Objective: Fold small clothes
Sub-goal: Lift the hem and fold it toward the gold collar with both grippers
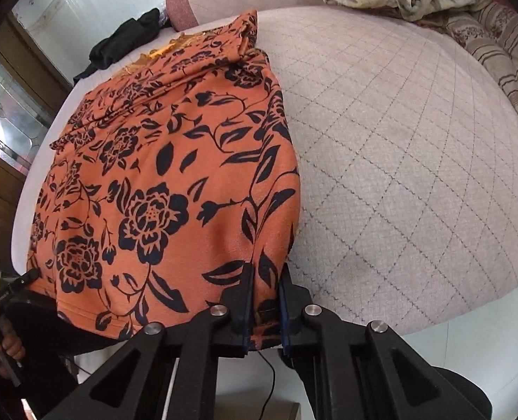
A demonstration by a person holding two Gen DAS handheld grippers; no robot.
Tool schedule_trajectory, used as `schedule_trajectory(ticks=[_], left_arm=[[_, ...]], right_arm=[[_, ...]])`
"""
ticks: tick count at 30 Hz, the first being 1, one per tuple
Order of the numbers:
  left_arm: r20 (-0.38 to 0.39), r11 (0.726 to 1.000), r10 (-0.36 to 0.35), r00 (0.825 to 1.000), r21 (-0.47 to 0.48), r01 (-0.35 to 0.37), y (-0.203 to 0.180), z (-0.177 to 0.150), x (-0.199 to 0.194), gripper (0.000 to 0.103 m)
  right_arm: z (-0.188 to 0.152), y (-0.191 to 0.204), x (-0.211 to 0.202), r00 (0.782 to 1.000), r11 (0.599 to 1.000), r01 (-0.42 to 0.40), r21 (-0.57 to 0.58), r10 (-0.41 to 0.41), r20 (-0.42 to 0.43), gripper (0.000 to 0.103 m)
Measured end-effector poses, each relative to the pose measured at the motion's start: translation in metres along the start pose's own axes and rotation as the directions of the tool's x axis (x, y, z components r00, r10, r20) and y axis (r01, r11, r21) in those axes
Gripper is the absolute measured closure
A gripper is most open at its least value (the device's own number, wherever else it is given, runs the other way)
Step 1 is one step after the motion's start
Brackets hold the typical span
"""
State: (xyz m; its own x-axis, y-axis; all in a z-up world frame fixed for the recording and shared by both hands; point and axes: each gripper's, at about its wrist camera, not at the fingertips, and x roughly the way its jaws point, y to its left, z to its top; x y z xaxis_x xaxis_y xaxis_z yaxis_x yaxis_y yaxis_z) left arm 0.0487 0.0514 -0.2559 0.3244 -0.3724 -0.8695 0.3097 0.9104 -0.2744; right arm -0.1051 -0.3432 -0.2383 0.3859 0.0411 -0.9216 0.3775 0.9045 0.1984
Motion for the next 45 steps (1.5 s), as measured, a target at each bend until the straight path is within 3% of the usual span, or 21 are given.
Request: schedule_trajectory(ticks=[4, 5, 6, 8, 10, 14, 20, 25, 29, 34, 36, 40, 43, 45], left_arm=[[-0.004, 1.000, -0.002, 1.000, 0.005, 0.002, -0.005, 0.000, 0.007, 0.065], [-0.002, 1.000, -0.002, 1.000, 0.007, 0.002, -0.005, 0.000, 0.008, 0.069], [-0.003, 1.000, -0.011, 1.000, 0.005, 0.011, -0.004, 0.001, 0.008, 0.091], [-0.013, 0.998, -0.059, 0.998, -0.023, 0.059, 0.001, 0.004, 0.009, 0.094], [-0.016, 0.993, -0.098, 0.995, -0.062, 0.096, 0.009, 0.007, 0.005, 0.095], [0.040, 0.981, -0.169, 0.985, -0.087, 0.172, 0.019, 0.020, -0.021, 0.095], [0.153, 0.956, -0.259, 0.954, -0.104, 0.276, 0.035, 0.083, -0.075, 0.095], [0.217, 0.940, -0.309, 0.926, -0.076, 0.332, 0.032, 0.174, -0.092, 0.095], [0.240, 0.956, -0.269, 0.933, -0.049, 0.288, 0.015, 0.264, -0.065, 0.095], [0.210, 0.979, -0.155, 0.965, -0.098, 0.178, 0.009, 0.355, 0.026, 0.095], [0.172, 0.977, -0.129, 0.977, -0.148, 0.156, 0.017, 0.376, 0.072, 0.094], [0.117, 0.948, -0.109, 0.987, -0.287, 0.139, 0.042, 0.380, 0.130, 0.092], [0.196, 0.909, -0.165, 0.967, -0.351, 0.226, 0.060, 0.372, 0.125, 0.088], [0.290, 0.904, -0.139, 0.947, -0.354, 0.241, 0.069, 0.370, 0.102, 0.086]], right_arm=[[0.001, -0.004, 0.014, 0.997, 0.998, -0.003, 0.055, 0.007, -0.074, 0.079], [0.000, -0.003, 0.016, 0.997, 0.998, -0.006, 0.059, 0.011, -0.078, 0.078], [-0.001, -0.001, 0.015, 0.998, 0.998, -0.011, 0.056, 0.015, -0.061, 0.076], [-0.005, 0.003, 0.014, 0.999, 1.000, -0.021, 0.018, 0.021, -0.036, 0.076], [-0.007, 0.005, 0.011, 0.999, 1.000, -0.020, -0.001, 0.020, -0.027, 0.089], [-0.005, -0.002, -0.014, 0.991, 0.989, -0.133, 0.066, 0.131, 0.030, 0.090], [0.043, -0.021, -0.067, 0.936, 0.933, -0.332, 0.142, 0.308, 0.170, 0.091], [0.134, -0.030, -0.084, 0.878, 0.876, -0.441, 0.192, 0.378, 0.294, 0.091], [0.226, -0.034, -0.065, 0.856, 0.849, -0.473, 0.237, 0.378, 0.354, 0.091], [0.328, -0.027, 0.012, 0.877, 0.852, -0.428, 0.302, 0.311, 0.366, 0.091], [0.353, -0.031, 0.056, 0.887, 0.827, -0.429, 0.363, 0.310, 0.343, 0.087], [0.373, -0.048, 0.127, 0.912, 0.780, -0.405, 0.478, 0.307, 0.272, 0.086], [0.368, -0.067, 0.138, 0.871, 0.718, -0.488, 0.496, 0.369, 0.324, 0.086], [0.362, -0.083, 0.121, 0.841, 0.697, -0.529, 0.484, 0.356, 0.406, 0.086]])
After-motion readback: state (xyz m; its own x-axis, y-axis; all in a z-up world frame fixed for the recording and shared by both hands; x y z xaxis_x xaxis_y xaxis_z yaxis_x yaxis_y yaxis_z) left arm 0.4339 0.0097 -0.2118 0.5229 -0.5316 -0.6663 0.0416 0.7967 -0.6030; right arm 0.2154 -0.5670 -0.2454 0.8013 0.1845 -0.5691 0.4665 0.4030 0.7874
